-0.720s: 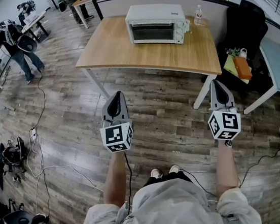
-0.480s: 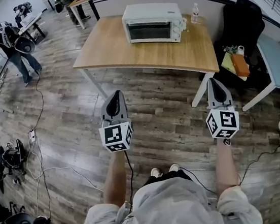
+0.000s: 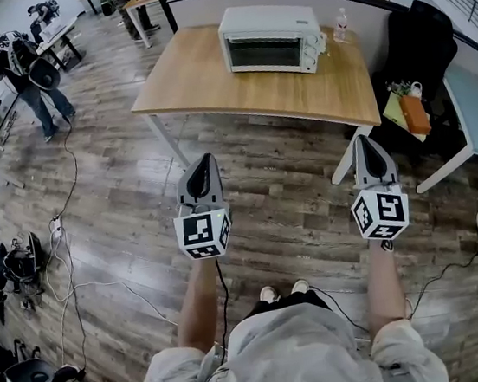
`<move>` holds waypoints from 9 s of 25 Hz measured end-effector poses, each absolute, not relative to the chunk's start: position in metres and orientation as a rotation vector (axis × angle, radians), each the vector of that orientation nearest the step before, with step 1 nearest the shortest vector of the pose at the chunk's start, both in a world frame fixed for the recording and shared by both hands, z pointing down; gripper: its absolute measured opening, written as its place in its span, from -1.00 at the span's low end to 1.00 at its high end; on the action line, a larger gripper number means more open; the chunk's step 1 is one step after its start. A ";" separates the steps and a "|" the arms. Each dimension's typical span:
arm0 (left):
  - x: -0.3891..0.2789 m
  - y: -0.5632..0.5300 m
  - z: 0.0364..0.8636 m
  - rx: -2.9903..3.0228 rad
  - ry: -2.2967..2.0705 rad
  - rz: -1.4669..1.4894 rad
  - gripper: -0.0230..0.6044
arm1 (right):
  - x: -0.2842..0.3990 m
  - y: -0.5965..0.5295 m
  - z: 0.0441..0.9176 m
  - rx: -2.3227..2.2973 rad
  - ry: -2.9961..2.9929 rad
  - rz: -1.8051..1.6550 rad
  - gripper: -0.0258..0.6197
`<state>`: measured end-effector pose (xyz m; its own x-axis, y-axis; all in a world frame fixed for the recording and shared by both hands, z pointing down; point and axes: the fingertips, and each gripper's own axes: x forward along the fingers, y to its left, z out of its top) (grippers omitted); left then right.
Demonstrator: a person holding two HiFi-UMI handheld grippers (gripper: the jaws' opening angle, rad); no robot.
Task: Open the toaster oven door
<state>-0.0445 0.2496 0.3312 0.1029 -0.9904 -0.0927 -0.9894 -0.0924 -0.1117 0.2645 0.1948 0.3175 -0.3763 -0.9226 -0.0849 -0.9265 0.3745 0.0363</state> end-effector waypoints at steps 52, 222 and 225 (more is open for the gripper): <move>-0.116 0.135 0.356 -2.206 2.042 0.038 -0.91 | 0.180 0.069 0.350 -1.602 2.605 0.041 -0.20; -0.184 -0.216 0.404 -2.274 2.130 0.066 -0.91 | 0.041 -0.297 0.505 -1.305 3.843 1.593 -0.57; -0.177 -0.210 0.405 -2.271 2.129 0.062 -0.91 | 0.042 -0.288 0.508 -1.275 3.846 1.590 -0.58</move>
